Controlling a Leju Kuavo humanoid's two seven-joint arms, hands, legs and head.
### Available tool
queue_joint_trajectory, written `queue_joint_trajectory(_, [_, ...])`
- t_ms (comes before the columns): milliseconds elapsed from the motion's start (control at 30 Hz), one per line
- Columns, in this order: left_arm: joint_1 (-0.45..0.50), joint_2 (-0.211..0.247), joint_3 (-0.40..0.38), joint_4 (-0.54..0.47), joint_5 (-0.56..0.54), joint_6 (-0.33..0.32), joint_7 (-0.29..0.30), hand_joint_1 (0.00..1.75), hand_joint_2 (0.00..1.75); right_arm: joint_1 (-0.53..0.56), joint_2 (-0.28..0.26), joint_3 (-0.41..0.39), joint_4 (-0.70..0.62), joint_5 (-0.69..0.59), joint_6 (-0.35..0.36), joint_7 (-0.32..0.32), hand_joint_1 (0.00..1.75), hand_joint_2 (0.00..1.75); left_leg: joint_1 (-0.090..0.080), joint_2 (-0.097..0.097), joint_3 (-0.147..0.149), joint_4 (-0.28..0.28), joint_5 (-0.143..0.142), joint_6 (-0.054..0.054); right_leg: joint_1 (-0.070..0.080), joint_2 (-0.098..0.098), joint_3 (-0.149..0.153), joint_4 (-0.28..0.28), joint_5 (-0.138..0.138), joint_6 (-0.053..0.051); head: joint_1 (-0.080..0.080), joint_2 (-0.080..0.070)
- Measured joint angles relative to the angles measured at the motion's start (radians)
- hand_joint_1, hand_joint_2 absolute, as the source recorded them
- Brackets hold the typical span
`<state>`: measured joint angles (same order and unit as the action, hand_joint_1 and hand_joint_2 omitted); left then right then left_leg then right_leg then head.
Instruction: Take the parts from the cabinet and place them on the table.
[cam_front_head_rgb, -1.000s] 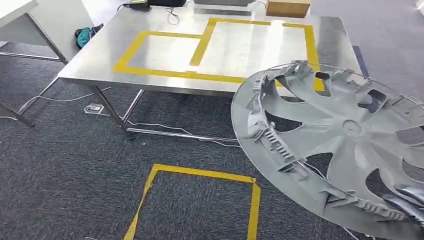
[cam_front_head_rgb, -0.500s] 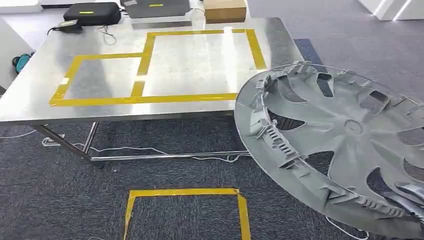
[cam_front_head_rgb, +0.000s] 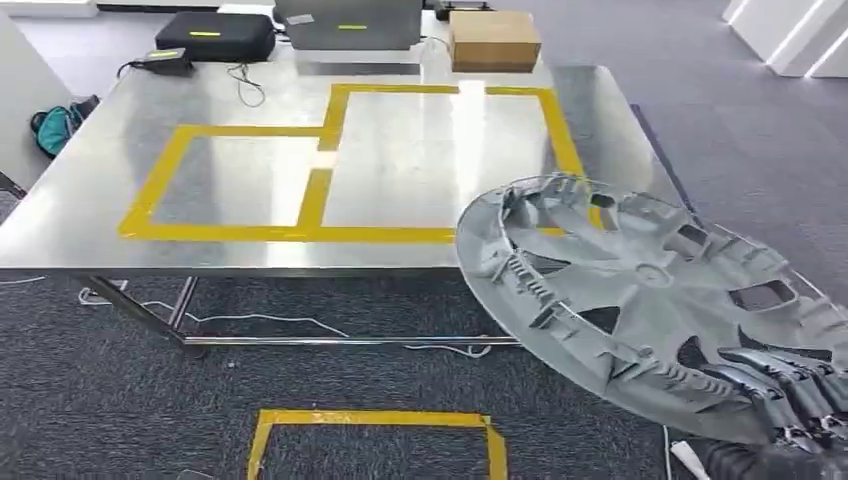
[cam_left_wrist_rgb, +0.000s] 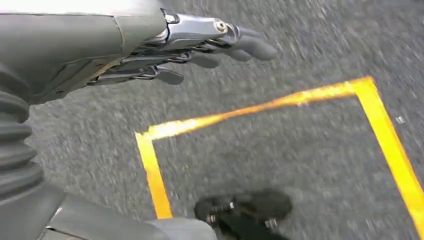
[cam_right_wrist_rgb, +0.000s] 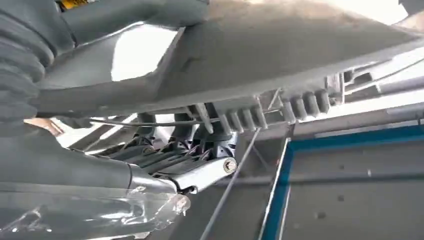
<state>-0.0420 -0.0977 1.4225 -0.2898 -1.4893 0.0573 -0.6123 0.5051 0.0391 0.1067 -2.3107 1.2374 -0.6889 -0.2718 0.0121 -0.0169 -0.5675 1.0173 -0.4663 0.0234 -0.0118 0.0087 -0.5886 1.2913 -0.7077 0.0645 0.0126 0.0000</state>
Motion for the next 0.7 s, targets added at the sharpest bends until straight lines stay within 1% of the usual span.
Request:
queue_joint_trajectory(33, [0.003,-0.005,0.000,-0.012,0.000,-0.002,0.000,0.00,1.75,0.000,-0.013,0.010,0.004,0.009,0.000,0.016,1.15,1.75,0.000,-0.009,0.011,0.000,-0.010,0.000,0.000,0.000,-0.032,0.009,-0.017,0.001,0.003,0.000])
queue_joint_trajectory(67, [0.006,-0.011,0.000,-0.023,0.000,-0.007,0.000,0.00,1.75,0.001,-0.024,0.022,0.010,0.021,0.000,0.036,1.15,1.75,0.000,-0.021,0.026,0.000,-0.021,-0.002,0.000,0.000,-0.044,-0.017,-0.007,0.000,0.001,0.000])
queue_joint_trajectory(100, [0.007,-0.019,0.000,-0.035,0.000,-0.015,0.000,0.00,1.75,0.000,-0.035,0.032,0.015,0.030,0.000,0.053,1.15,1.75,0.001,-0.031,0.042,0.000,-0.033,-0.002,0.000,0.001,-0.043,-0.067,0.028,-0.002,0.002,0.000])
queue_joint_trajectory(133, [0.006,-0.025,0.000,-0.048,0.000,-0.022,-0.001,0.00,1.75,0.000,-0.046,0.042,0.018,0.039,0.000,0.068,1.15,1.75,0.000,-0.042,0.059,0.000,-0.044,-0.004,0.000,0.006,-0.034,-0.134,0.094,-0.007,0.002,0.000])
queue_joint_trajectory(167, [0.007,-0.035,0.000,-0.064,0.000,-0.027,-0.001,0.00,1.75,-0.001,-0.057,0.054,0.022,0.046,0.000,0.083,1.15,1.75,0.001,-0.049,0.067,-0.002,-0.057,-0.007,0.000,0.031,-0.030,-0.209,0.197,-0.011,0.003,0.000])
queue_joint_trajectory(200, [0.004,-0.040,0.001,-0.076,0.001,-0.031,0.000,0.00,1.75,-0.001,-0.067,0.062,0.026,0.051,0.000,0.094,1.15,1.75,0.001,-0.059,0.084,0.005,-0.066,-0.011,0.001,0.058,-0.040,-0.240,0.259,-0.017,-0.001,0.000])
queue_joint_trajectory(233, [0.004,-0.047,0.000,-0.087,0.001,-0.034,-0.001,0.00,1.75,-0.003,-0.074,0.068,0.028,0.056,0.000,0.103,1.15,1.75,0.002,-0.072,0.082,-0.006,-0.077,-0.022,0.009,0.052,-0.031,-0.240,0.230,-0.024,0.005,0.000])
queue_joint_trajectory(267, [0.005,-0.050,0.000,-0.098,0.002,-0.034,-0.001,0.00,1.75,-0.004,-0.081,0.071,0.028,0.062,0.000,0.110,1.15,1.75,0.004,-0.077,0.094,-0.011,-0.077,-0.031,0.011,0.048,-0.025,-0.246,0.227,-0.030,0.005,0.000])
queue_joint_trajectory(300, [0.007,-0.057,0.000,-0.107,0.002,-0.036,-0.001,0.00,1.75,-0.007,-0.088,0.079,0.029,0.064,0.000,0.117,1.15,1.75,0.001,-0.077,0.096,0.003,-0.059,-0.038,0.012,0.043,-0.015,-0.257,0.231,-0.039,0.004,0.000])
queue_joint_trajectory(333, [0.006,-0.057,0.000,-0.117,0.003,-0.036,0.000,0.00,1.75,-0.008,-0.094,0.084,0.030,0.065,0.000,0.120,1.15,1.75,0.000,-0.077,0.104,0.001,-0.062,-0.041,0.009,0.037,0.018,-0.260,0.233,-0.049,0.003,0.000])
queue_joint_trajectory(367, [0.005,-0.061,0.000,-0.123,0.003,-0.036,-0.001,0.00,1.75,-0.008,-0.096,0.086,0.030,0.067,0.000,0.121,1.15,1.75,-0.002,-0.050,0.105,0.016,-0.070,-0.043,0.006,0.024,0.033,-0.271,0.238,-0.055,0.005,0.000])
queue_joint_trajectory(400, [0.001,-0.063,0.001,-0.128,0.003,-0.036,-0.001,0.00,1.75,-0.008,-0.098,0.091,0.030,0.067,0.000,0.122,1.15,1.75,-0.005,-0.019,0.079,0.066,-0.085,-0.044,0.004,0.014,0.046,-0.275,0.233,-0.061,-0.008,0.000])
queue_joint_trajectory(433, [-0.004,-0.066,0.001,-0.130,0.003,-0.036,-0.001,0.00,1.75,-0.011,-0.100,0.094,0.030,0.068,0.000,0.122,1.15,1.75,-0.004,-0.006,0.032,0.135,-0.108,-0.046,0.004,0.003,0.053,-0.278,0.228,-0.065,-0.007,0.000])
queue_joint_trajectory(467, [-0.005,-0.067,0.001,-0.134,0.003,-0.036,-0.001,0.00,1.75,-0.013,-0.102,0.097,0.030,0.069,0.000,0.123,1.15,1.75,-0.004,0.000,-0.020,0.203,-0.138,-0.050,0.004,-0.005,0.060,-0.280,0.221,-0.066,-0.008,0.000])
queue_joint_trajectory(500, [-0.003,-0.067,0.001,-0.139,0.003,-0.036,-0.001,0.00,1.75,-0.015,-0.105,0.100,0.030,0.073,0.000,0.130,1.15,1.75,-0.004,0.000,-0.067,0.255,-0.167,-0.055,0.004,-0.014,0.065,-0.282,0.213,-0.066,-0.008,0.000])
queue_joint_trajectory(533, [0.001,-0.068,0.001,-0.145,0.003,-0.036,-0.001,0.00,1.75,-0.015,-0.108,0.105,0.031,0.075,0.000,0.136,1.15,1.75,-0.004,0.001,-0.099,0.276,-0.178,-0.056,0.003,-0.021,0.073,-0.282,0.205,-0.064,-0.009,0.000])
queue_joint_trajectory(567, [0.005,-0.068,0.001,-0.151,0.003,-0.036,0.000,0.00,1.75,-0.015,-0.111,0.109,0.032,0.077,0.000,0.143,1.15,1.75,-0.003,0.002,-0.113,0.258,-0.158,-0.059,0.001,-0.030,0.084,-0.282,0.194,-0.061,-0.009,0.000])
queue_joint_trajectory(600, [0.008,-0.068,0.001,-0.157,0.004,-0.036,0.000,0.00,1.75,-0.015,-0.114,0.112,0.033,0.080,0.000,0.148,1.15,1.75,-0.002,0.007,-0.108,0.208,-0.115,-0.059,-0.002,-0.038,0.099,-0.282,0.183,-0.057,-0.008,0.000])
queue_joint_trajectory(633, [0.008,-0.068,0.001,-0.163,0.004,-0.036,0.000,0.00,1.75,-0.016,-0.117,0.115,0.033,0.082,0.000,0.152,1.15,1.75,-0.002,0.018,-0.091,0.136,-0.055,-0.060,-0.005,-0.048,0.115,-0.282,0.170,-0.050,-0.009,0.000])
queue_joint_trajectory(667, [0.009,-0.069,0.001,-0.168,0.004,-0.036,0.000,0.00,1.75,-0.016,-0.120,0.118,0.033,0.086,0.000,0.156,1.15,1.75,-0.002,0.046,-0.074,0.066,0.010,-0.062,-0.006,-0.058,0.116,-0.283,0.156,-0.041,-0.009,0.000])
queue_joint_trajectory(700, [0.010,-0.077,0.001,-0.169,0.004,-0.037,0.000,0.00,1.75,-0.018,-0.121,0.119,0.033,0.088,0.000,0.160,1.15,1.75,-0.002,0.086,-0.077,0.019,0.054,-0.063,-0.001,-0.065,0.133,-0.278,0.144,-0.036,-0.013,0.000])
